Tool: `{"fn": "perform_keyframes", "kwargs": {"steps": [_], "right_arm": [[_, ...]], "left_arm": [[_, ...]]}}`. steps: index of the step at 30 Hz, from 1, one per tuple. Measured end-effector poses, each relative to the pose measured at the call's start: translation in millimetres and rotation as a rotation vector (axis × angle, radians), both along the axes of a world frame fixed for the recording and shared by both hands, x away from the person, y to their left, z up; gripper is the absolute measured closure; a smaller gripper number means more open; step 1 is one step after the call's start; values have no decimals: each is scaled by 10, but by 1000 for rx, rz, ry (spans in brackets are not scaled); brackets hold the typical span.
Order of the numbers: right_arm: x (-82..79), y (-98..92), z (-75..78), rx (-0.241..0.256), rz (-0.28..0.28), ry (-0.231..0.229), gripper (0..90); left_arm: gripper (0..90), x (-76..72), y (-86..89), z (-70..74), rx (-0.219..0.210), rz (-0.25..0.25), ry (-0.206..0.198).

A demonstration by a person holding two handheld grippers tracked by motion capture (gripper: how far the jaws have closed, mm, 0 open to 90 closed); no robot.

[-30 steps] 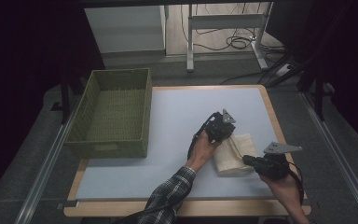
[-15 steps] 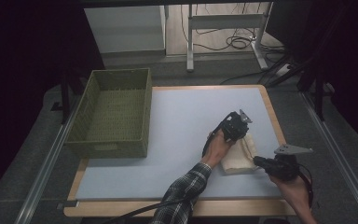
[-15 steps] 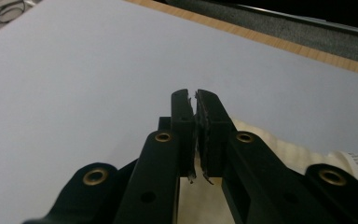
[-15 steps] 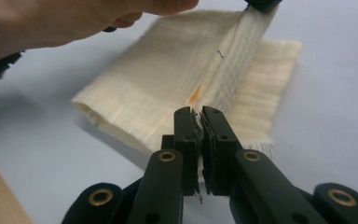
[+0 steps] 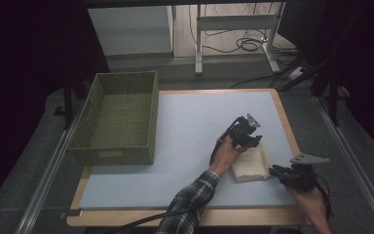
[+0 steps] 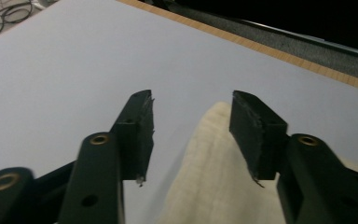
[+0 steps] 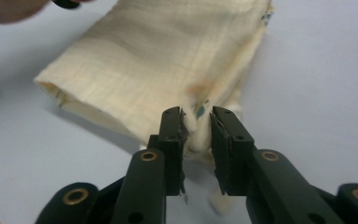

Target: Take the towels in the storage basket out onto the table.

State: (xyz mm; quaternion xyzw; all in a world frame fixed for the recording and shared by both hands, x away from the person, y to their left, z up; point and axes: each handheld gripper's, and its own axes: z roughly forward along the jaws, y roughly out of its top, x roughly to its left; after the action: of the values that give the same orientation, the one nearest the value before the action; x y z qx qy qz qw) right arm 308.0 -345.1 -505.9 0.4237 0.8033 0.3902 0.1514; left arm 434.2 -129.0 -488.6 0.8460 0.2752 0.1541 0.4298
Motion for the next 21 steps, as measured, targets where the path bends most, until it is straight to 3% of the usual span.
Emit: {"fn": "perform_keyframes", "kwargs": {"steps": [6, 8, 13, 14, 15, 18, 19, 20, 21], "right_arm": [[-76, -90, 36, -24, -20, 4, 697], [-89, -116, 78, -22, -28, -8, 687], [23, -23, 206, -15, -27, -35, 663], [23, -23, 206, -15, -27, -35, 663], [100, 51, 208, -34, -23, -20, 666], [191, 116, 163, -67, -21, 13, 647], [257, 160, 93, -98, -28, 44, 592], [257, 160, 93, -98, -28, 44, 592], [282, 173, 26, -114, -44, 77, 549]], "left_arm": [[436, -30, 197, -6, 11, 14, 9], [431, -53, 293, -12, 34, 21, 14], [436, -125, 623, -17, 28, 33, 54], [436, -125, 623, -17, 28, 33, 54], [438, -134, 726, -35, 38, 42, 68], [441, -131, 805, -74, 31, 44, 98], [441, -116, 857, -123, 33, 48, 115], [441, -116, 857, -123, 33, 48, 115], [441, -97, 881, -181, 50, 54, 133]]}}
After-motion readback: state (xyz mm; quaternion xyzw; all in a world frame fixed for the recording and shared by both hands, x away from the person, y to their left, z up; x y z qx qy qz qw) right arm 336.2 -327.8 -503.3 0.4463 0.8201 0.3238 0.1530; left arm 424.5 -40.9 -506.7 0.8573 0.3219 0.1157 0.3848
